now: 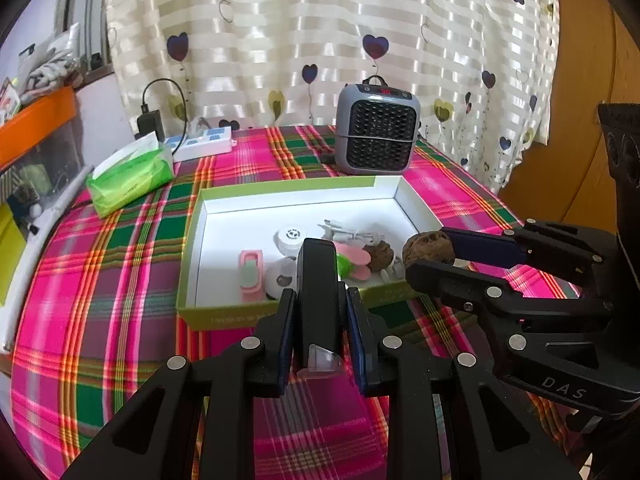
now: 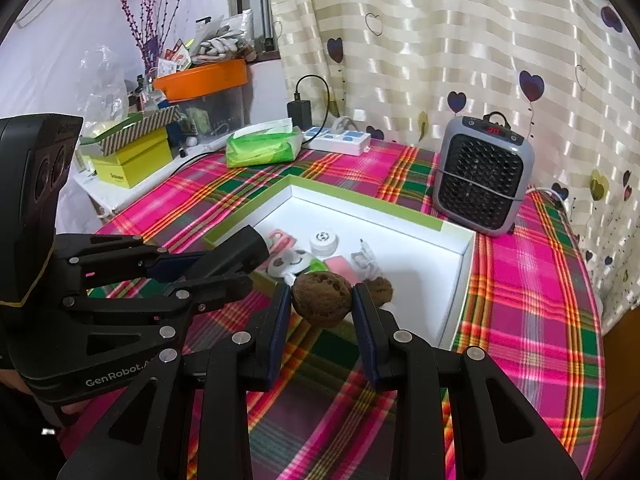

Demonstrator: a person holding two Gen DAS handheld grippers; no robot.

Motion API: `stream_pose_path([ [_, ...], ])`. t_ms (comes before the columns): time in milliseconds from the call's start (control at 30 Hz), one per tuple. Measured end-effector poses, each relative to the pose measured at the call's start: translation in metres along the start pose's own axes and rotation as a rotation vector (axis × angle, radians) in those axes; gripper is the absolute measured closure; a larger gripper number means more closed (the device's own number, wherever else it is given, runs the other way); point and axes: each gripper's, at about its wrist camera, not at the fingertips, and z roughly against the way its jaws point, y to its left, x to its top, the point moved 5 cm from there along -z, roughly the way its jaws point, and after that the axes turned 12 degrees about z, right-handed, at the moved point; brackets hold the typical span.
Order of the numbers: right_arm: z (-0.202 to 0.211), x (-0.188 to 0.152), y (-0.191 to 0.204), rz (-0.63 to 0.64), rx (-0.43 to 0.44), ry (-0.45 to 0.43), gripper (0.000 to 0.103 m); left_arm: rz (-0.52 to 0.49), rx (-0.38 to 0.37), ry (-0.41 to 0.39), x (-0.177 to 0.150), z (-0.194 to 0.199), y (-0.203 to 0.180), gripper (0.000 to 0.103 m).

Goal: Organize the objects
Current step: 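Carry black marker over the tray with left gripper while right gripper carries the walnut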

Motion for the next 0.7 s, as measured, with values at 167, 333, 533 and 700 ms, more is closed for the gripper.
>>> stream_pose_path([
  [167, -0.003, 0.004, -0.004, 0.010, -0.007, 0.001, 0.070, 0.001, 0.006, 0.004, 0.007, -0.008, 0.001, 0.081],
  [333, -0.010, 0.009, -0.011, 0.017, -0.007, 0.004, 0.070, 0.007, 0.015, 0.005, 0.016, -0.016, 0.005, 0.081],
  [533, -0.019, 0.011, -0.024, 0.007, -0.018, 0.013, 0.070, 0.004, 0.018, 0.005, 0.022, -0.024, 0.007, 0.081],
  [700, -0.027, 0.010, -0.035, -0.005, -0.027, 0.026, 0.070, 0.003, 0.018, 0.010, 0.026, -0.034, 0.006, 0.081],
])
